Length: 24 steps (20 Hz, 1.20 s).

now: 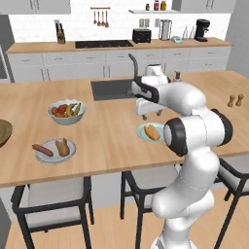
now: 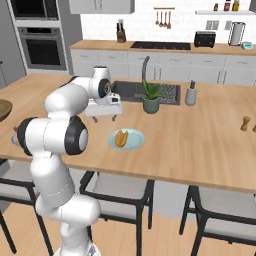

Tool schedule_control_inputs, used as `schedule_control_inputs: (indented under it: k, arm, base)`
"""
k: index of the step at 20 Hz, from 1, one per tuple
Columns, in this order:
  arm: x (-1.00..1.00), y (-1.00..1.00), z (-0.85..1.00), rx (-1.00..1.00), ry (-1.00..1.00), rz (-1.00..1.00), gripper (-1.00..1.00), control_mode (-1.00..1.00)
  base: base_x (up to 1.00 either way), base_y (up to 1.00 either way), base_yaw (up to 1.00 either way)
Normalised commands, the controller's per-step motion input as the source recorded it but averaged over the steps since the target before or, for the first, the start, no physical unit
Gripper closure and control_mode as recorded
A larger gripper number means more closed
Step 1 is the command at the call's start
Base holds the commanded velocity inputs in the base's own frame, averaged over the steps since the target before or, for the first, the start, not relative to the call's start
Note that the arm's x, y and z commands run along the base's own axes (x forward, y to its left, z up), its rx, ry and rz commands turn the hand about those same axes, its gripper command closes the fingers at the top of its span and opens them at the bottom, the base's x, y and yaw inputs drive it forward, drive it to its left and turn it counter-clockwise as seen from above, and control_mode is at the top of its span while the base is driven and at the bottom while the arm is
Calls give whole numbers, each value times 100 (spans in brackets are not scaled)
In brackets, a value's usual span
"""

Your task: Place one bun and one sausage from the bowl on each plate.

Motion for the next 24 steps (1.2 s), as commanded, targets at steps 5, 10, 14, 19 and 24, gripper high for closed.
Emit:
schedule_control_inputs:
  k: [5,10,14,19,24]
  arm:
    - [0,0,0,0,0,0,-100,100]
    - [0,0,0,0,0,0,-100,100]
    - [0,0,0,0,0,0,-100,100]
    - [0,0,0,0,0,0,-100,100]
    - [0,0,0,0,0,0,-100,100]
  base:
    - [-24,93,-2]
    - [-7,100,-1]
    - [0,100,0]
    - [0,100,0]
    - [0,100,-1]
